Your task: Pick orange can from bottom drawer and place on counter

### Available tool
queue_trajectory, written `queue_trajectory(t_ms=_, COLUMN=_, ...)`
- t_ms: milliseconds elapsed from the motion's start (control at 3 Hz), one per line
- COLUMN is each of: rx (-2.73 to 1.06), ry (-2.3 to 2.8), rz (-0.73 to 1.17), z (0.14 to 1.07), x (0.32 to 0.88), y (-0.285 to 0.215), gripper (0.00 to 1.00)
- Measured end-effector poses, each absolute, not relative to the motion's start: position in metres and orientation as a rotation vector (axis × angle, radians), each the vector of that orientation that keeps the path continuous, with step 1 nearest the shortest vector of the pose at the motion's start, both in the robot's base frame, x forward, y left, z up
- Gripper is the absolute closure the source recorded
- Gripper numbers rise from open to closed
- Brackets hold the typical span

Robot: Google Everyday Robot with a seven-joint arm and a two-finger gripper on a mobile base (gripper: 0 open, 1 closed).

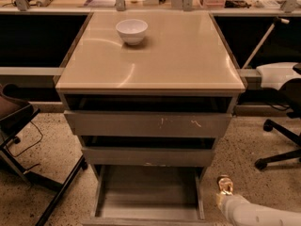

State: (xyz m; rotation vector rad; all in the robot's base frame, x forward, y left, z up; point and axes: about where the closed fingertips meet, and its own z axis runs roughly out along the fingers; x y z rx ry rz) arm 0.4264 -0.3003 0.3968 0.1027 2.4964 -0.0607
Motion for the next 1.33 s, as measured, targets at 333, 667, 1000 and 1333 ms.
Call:
queue_trajectory(t_ms=333, rx=0.062, ry=2.464, rz=-0.182, z=0.454, x=0.399, y=-0.292, gripper=1.0)
queue_trajectory(t_ms=667, rx=0.006, ry=2.429, rz=-0.216, z=0.511, x=0.389, y=-0.265, gripper=1.0)
queue_trajectory(t_ms=1000, rx=0.026, ry=2.368, rz=-0.261, z=0.548, x=0.399, y=-0.273, gripper=1.0)
queue_trajectory(t_ms=1333, rx=0.026, ry=2.368, rz=-0.261, z=0.548, x=0.399, y=-0.273, gripper=1.0)
